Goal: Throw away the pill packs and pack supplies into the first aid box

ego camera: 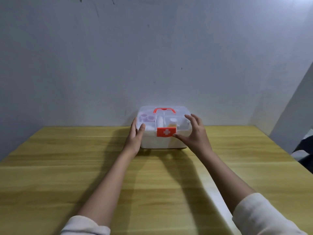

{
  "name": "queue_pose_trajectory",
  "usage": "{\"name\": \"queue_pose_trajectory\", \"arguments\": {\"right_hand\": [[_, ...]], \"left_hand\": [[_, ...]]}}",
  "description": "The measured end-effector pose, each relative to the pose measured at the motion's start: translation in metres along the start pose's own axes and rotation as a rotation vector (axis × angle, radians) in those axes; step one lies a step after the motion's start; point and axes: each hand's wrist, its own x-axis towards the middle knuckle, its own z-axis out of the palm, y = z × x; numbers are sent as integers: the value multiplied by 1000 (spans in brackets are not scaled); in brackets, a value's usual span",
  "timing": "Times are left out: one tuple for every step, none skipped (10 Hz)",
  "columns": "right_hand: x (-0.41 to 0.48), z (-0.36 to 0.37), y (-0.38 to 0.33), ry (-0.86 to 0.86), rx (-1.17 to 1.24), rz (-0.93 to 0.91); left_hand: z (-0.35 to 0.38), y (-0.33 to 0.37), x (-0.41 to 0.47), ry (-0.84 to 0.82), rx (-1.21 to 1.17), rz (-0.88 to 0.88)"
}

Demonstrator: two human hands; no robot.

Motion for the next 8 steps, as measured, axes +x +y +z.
{"name": "queue_pose_trajectory", "arguments": {"right_hand": [[7,2,2,-9,15,6],[14,4,4,-25,15,8],[14,6,6,-24,11,-5],[11,8,6,-34,-8,-9],[8,9,6,-84,-61,-8],[1,6,3,-122,-59,29],[-17,0,7,-202,29,170],[-48,-1,23,-360,-103,246]], "left_hand": [[2,1,5,2,26,5],[3,0,11,11,44,6],[2,-1,14,16,40,-1],[2,-1,14,18,61,6],[2,3,11,6,147,-19],[1,2,4,-8,260,-9],[-7,-5,-15,-61,486,-141],[-17,-19,-41,-126,681,-149]]}}
